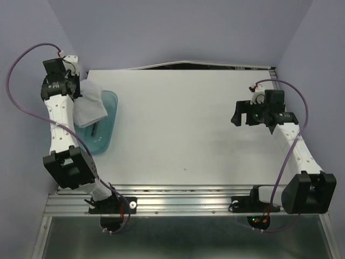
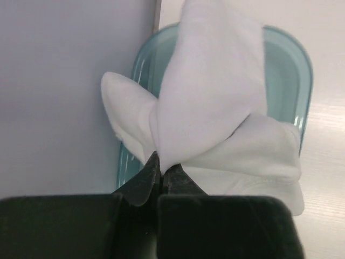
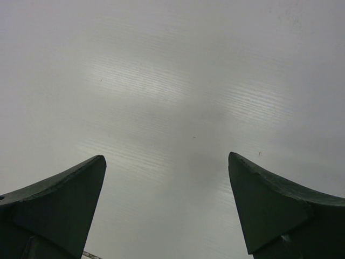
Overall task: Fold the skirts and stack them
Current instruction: Move the skirt to the center of the board
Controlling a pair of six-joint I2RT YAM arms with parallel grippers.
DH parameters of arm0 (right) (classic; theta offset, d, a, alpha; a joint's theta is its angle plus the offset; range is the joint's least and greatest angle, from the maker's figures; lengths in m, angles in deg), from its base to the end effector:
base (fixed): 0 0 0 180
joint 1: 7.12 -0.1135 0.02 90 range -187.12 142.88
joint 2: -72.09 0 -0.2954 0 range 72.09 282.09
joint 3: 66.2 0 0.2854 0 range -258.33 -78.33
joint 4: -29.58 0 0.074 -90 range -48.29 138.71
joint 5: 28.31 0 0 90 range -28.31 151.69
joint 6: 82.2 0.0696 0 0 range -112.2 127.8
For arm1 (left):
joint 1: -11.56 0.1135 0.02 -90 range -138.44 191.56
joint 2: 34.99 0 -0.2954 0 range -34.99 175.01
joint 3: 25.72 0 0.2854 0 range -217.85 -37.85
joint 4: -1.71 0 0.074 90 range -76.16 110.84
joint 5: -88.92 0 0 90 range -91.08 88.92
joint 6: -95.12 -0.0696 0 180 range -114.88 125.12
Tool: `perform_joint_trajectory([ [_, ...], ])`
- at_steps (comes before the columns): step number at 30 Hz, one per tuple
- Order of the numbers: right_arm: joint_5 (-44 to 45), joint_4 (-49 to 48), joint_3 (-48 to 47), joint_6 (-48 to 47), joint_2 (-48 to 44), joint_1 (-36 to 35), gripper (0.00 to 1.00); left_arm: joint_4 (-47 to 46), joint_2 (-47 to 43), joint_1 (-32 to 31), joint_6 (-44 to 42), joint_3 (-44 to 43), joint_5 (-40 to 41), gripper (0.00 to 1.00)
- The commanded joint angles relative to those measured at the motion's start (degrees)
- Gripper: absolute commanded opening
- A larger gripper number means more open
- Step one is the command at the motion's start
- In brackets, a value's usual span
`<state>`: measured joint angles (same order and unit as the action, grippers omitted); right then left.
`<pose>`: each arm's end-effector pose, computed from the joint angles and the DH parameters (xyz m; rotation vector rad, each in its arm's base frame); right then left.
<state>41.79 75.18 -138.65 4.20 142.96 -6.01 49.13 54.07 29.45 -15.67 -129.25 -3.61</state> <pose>0.3092 0.0177 0.3036 -0.2215 2.2993 0.3636 0.3930 0.1236 0.4021 0.0808 2.1638 0.3446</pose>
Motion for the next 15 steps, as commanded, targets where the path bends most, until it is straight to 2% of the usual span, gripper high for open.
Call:
perform_joint_trajectory([
  [1, -1.4, -0.5, -3.6, 0.5, -1.2, 0.4, 1.00, 5.3, -3.4, -3.8, -1.3, -13.3, -9.8, 0.00],
  [4, -1.8, -0.3, -4.2, 0.6, -0.6, 0.4, 1.00, 7.0, -3.3, -12.0, -2.2, -20.0, -9.7, 0.00],
  [5, -1.9, -0.1, -4.7, 0.6, -0.4, 0.4, 1.00, 7.1, -3.2, -16.4, -2.2, -21.4, -9.6, 0.00],
  [9, -1.9, 0.7, -6.5, 0.8, 0.7, 0.4, 1.00, 7.9, -1.0, -24.3, -0.1, -26.7, -12.1, 0.00],
  [10, -1.5, 0.9, -6.8, 0.9, 1.4, 0.4, 1.00, 7.7, -0.6, -28.0, -0.2, -26.6, -12.3, 0.00],
  [12, -1.1, 1.2, -7.6, 0.9, 2.1, 0.4, 1.00, 5.4, 0.1, -31.8, -1.2, -24.5, -12.2, 0.00],
  [15, -0.2, 1.9, -8.8, 0.1, 3.0, 0.4, 1.00, 1.0, 0.3, -38.6, -4.1, -17.5, -13.1, 0.01],
])
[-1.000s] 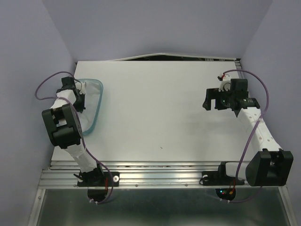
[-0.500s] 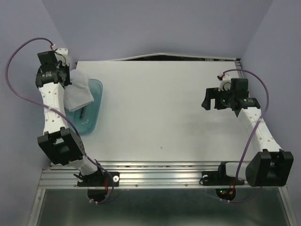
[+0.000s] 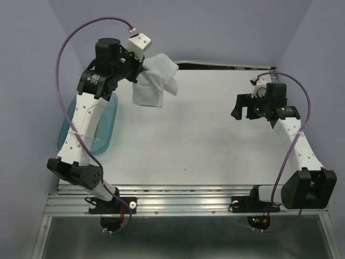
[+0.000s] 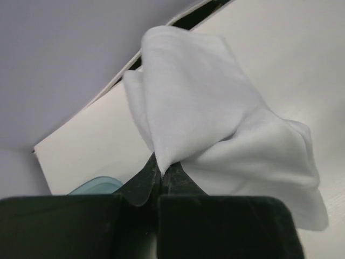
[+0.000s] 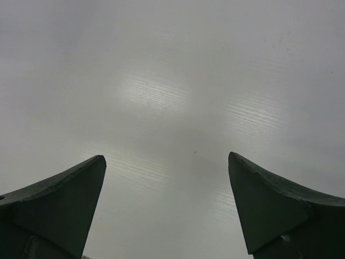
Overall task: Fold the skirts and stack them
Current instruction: Move the skirt to the center of the board
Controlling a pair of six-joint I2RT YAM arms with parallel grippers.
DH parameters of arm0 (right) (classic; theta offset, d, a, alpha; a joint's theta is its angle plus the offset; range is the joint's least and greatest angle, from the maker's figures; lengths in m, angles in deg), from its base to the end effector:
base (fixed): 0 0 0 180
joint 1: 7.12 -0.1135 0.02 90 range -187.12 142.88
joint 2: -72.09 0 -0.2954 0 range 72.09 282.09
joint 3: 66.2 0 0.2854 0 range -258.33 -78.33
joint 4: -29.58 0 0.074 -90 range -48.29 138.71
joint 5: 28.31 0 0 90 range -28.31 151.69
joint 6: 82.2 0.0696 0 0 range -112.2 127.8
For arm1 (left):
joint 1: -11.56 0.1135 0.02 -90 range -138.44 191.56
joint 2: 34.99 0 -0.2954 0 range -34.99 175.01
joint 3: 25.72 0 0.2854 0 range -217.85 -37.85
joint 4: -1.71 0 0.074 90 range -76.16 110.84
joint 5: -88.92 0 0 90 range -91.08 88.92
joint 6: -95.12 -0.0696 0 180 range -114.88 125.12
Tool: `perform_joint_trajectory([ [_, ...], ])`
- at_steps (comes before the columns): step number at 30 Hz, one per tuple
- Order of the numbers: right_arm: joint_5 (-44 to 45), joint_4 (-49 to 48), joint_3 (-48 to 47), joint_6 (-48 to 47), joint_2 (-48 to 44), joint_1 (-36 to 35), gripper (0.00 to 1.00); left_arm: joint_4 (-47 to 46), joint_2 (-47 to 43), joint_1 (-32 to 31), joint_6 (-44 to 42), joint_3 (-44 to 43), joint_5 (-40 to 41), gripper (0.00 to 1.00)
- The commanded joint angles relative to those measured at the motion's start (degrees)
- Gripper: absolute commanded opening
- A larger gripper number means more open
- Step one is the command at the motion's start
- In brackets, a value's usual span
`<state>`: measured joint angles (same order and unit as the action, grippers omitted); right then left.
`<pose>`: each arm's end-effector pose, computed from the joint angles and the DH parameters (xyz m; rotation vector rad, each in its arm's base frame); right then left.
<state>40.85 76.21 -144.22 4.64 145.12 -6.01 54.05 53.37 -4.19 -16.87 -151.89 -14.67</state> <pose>0.3224 0.0185 0.3285 -0.2271 2.2569 0.3776 0.3557 -0.1173 0.5482 0.7440 1.6603 -0.1392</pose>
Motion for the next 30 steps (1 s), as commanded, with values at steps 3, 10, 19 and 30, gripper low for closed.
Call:
perform_joint_trajectory([
  [3, 1.9, 1.0, -2.9, -1.1, 1.5, 0.4, 1.00, -5.7, 3.4, -11.0, -7.1, 13.3, -4.3, 0.12],
  [10, 1.2, 2.4, -1.9, -4.4, 3.1, 0.4, 1.00, -7.2, 12.0, -17.8, -8.9, 22.3, -8.8, 0.27],
  [19, -8.4, 4.3, 2.6, -16.2, 1.2, 0.4, 1.00, -7.0, 17.7, -12.7, -3.9, 19.7, -9.3, 0.66],
  [30, -10.2, -13.3, 20.2, -29.3, -5.8, -12.6, 0.61, 5.4, 0.9, -7.6, -22.6, 35.9, -16.2, 0.63],
])
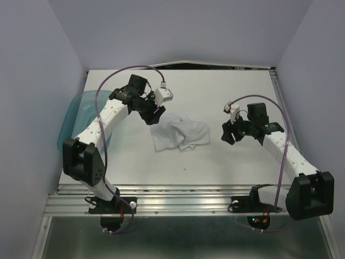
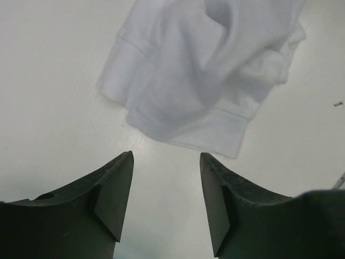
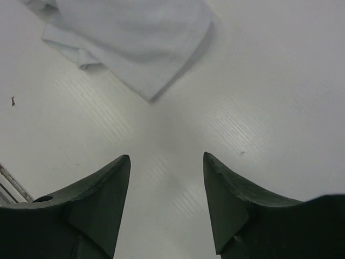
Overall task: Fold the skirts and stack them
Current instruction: Flatten the skirt out
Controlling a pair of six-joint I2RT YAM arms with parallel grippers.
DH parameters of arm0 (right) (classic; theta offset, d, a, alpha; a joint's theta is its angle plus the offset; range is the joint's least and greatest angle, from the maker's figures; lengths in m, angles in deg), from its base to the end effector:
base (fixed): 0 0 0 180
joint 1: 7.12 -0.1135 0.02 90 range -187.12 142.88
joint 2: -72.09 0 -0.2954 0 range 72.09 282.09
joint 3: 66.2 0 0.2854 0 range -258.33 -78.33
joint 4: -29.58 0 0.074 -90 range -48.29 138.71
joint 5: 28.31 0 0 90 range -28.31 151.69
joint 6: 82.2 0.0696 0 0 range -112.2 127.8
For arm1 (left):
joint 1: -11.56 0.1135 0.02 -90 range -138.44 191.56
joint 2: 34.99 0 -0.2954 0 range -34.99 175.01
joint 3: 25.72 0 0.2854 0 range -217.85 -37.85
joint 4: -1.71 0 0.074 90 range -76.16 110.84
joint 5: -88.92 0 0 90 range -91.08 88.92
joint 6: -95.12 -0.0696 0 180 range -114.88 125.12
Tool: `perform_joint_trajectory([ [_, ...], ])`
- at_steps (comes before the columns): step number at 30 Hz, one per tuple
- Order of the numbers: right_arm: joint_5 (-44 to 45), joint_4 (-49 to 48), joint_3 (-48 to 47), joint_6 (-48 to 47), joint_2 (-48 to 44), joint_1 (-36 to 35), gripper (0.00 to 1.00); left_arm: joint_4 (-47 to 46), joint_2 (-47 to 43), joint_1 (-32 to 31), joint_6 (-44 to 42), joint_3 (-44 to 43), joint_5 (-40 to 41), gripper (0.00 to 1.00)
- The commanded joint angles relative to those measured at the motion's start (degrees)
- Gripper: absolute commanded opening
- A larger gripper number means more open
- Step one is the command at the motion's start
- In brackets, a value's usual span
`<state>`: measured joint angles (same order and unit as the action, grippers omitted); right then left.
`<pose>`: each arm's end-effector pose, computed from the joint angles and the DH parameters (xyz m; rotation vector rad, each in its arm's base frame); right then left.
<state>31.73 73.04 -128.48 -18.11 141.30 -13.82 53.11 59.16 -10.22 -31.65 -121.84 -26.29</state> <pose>0.2781 0.0677 0.2518 -0.8731 2.1819 0.4766 0.3750 -0.1818 0.3139 1.3227 1.9610 -0.4090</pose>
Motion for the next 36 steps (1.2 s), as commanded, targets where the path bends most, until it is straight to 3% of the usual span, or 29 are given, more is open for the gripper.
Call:
perform_joint_trajectory([
  [1, -0.4, -14.2, 5.8, -9.4, -1.9, -7.9, 0.59, 6.2, -5.5, -1.5, -8.4, 9.2, -4.7, 0.61],
  [4, 1.8, -19.2, 8.0, -15.2, 0.8, -11.7, 0.52, 3.1, -9.1, -1.4, -8.6, 14.3, -5.6, 0.62],
  [9, 5.0, -24.6, 8.8, -21.5, 9.4, -18.1, 0.51, -4.2, -15.9, -1.4, -8.7, 23.2, -7.3, 0.66],
  [19, 4.6, -32.5, 10.0, -25.9, 18.2, -20.6, 0.49, -6.1, -14.6, -1.7, -10.6, 27.2, -5.8, 0.68],
  [23, 5.3, -34.8, 11.9, -25.8, 19.8, -20.6, 0.45, -9.5, -14.1, -4.7, -10.6, 30.6, -2.7, 0.66],
  [26, 6.0, -35.9, 12.5, -25.2, 20.9, -20.6, 0.36, -16.6, -13.3, -7.8, -8.9, 33.6, 1.1, 0.62],
  [31, 6.6, -35.5, 12.5, -23.8, 20.4, -20.6, 0.12, -24.8, -11.7, -9.9, -7.9, 35.6, 7.6, 0.61],
  [36, 7.1, -33.6, 11.8, -20.8, 18.3, -20.6, 0.01, -26.8, -8.5, -10.5, -10.9, 35.6, 7.5, 0.58],
])
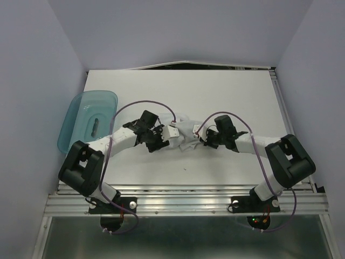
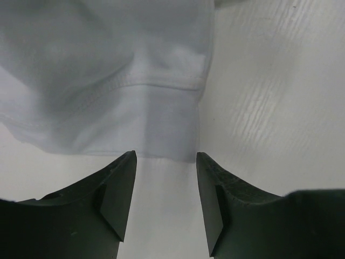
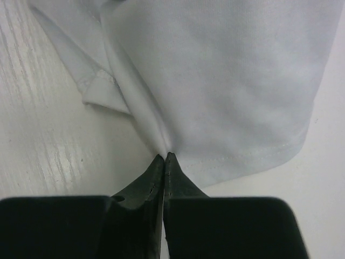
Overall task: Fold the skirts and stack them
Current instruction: Flatten the skirt out
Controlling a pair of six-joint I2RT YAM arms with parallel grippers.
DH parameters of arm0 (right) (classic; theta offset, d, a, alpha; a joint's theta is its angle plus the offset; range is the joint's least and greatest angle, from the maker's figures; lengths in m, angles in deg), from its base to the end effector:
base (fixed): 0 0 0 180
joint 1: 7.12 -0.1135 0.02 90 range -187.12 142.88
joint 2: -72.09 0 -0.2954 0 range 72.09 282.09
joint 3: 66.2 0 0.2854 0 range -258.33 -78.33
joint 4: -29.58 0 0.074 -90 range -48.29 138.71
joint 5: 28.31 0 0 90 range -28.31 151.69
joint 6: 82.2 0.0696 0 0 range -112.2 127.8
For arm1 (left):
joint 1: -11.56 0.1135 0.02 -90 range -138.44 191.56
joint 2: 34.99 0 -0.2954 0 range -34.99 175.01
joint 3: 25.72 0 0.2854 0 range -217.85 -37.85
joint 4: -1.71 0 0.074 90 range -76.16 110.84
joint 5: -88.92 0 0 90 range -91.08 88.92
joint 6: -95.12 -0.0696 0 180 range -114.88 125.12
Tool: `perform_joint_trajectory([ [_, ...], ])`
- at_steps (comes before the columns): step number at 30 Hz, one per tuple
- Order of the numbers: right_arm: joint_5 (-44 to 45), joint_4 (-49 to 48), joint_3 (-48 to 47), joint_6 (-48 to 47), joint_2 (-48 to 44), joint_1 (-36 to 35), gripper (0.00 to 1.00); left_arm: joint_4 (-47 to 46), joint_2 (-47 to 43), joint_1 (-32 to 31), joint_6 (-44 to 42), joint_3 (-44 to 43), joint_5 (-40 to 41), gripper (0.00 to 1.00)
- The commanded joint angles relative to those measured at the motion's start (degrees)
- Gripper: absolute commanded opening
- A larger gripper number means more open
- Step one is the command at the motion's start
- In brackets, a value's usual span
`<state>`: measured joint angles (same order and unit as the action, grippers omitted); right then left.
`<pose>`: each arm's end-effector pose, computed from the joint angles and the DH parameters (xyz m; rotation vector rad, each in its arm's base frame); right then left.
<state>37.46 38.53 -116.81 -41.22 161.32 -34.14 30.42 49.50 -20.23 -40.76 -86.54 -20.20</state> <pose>0.2826 0.1762 0.1293 -1.5829 1.7104 0.3173 0.2756 -0.1976 0.1823 1.6362 1.8097 -0.3054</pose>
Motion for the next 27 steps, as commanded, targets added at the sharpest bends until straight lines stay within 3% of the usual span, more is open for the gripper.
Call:
perform_joint_trajectory([
  [1, 1.6, 1.9, -0.3, 3.6, -2.6, -0.3, 0.01, -4.2, 1.6, -0.7, -2.9, 0.7, 1.3, 0.55],
  [5, 1.6, 3.4, -1.5, 6.3, -4.5, -0.3, 0.01, -4.1, 3.5, -2.4, -5.3, 2.2, 1.3, 0.48],
  [11, 1.6, 6.4, -2.1, 6.7, -5.3, -0.3, 0.01, -4.2, 2.5, -3.5, -5.4, 3.0, 1.1, 0.51],
  [27, 3.2, 7.4, -3.5, 8.6, -3.6, -0.3, 0.01, 0.5, -4.2, -6.3, -2.9, 2.5, 0.2, 0.49],
])
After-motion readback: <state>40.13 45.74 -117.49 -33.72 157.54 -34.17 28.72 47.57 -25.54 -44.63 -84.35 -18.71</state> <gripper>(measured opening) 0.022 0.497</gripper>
